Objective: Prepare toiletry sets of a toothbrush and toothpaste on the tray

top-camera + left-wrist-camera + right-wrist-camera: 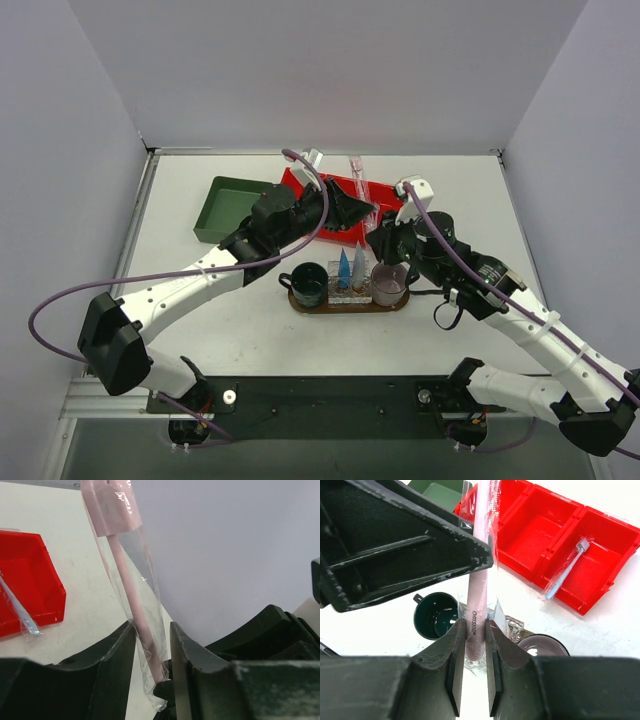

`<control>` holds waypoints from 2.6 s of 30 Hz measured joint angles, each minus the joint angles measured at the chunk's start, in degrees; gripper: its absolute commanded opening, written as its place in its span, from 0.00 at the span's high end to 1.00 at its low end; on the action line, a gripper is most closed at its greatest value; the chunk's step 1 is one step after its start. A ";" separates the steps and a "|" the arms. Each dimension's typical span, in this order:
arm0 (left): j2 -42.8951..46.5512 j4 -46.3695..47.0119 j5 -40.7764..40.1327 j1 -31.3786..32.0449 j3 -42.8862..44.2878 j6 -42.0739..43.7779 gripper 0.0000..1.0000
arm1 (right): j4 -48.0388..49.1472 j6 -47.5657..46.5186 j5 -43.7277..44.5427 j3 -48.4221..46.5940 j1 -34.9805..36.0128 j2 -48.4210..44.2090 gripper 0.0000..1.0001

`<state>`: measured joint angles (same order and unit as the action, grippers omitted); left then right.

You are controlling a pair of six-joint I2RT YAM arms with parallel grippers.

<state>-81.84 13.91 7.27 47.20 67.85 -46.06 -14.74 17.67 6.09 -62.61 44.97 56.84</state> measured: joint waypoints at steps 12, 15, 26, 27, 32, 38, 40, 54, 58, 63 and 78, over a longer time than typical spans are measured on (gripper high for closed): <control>0.70 1.77 0.07 0.09 -1.53 -1.29 1.00 | -0.37 0.24 2.54 -0.02 2.58 0.33 0.62; 2.14 1.29 0.48 -0.13 -2.69 0.74 1.00 | -1.73 0.68 2.49 -0.31 3.08 0.24 0.45; 17.46 -8.66 13.92 -1.29 -9.38 29.27 1.00 | -14.12 3.37 -6.56 -15.21 -1.20 -0.55 0.32; 18.47 -9.35 16.76 -1.29 -10.21 31.50 1.00 | -14.62 3.56 -8.22 -16.15 -3.04 -0.61 0.32; 19.45 -13.33 28.00 -1.27 -12.83 38.95 1.00 | -17.86 4.37 -18.60 -20.28 -7.91 -0.48 0.36; 19.37 -16.92 34.21 -1.22 -14.05 41.44 1.00 | -19.98 4.39 -28.06 -21.05 -7.58 0.96 0.41; 19.37 -16.92 35.04 -1.22 -14.05 41.88 1.00 | -20.09 4.42 -29.66 -20.61 -6.60 1.68 0.41; 18.97 -17.20 37.86 -0.68 -14.05 42.25 1.00 | -18.84 4.44 -30.23 -16.83 0.50 3.28 0.66; 18.78 -17.22 37.99 -0.68 -14.05 42.14 1.00 | -18.18 4.83 -30.08 -15.85 0.52 3.06 0.81; 18.40 -17.03 37.94 -0.48 -14.10 41.86 0.96 | -17.64 4.94 -29.44 -14.60 0.59 1.86 1.00; 17.49 -16.22 35.32 -4.37 -14.40 39.19 0.17 | -17.14 3.21 -15.30 -6.40 3.52 -7.52 1.00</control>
<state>-64.36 -2.31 42.59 42.83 53.45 -6.87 -31.88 20.88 -9.21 -69.01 48.49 49.32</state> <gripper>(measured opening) 0.815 0.245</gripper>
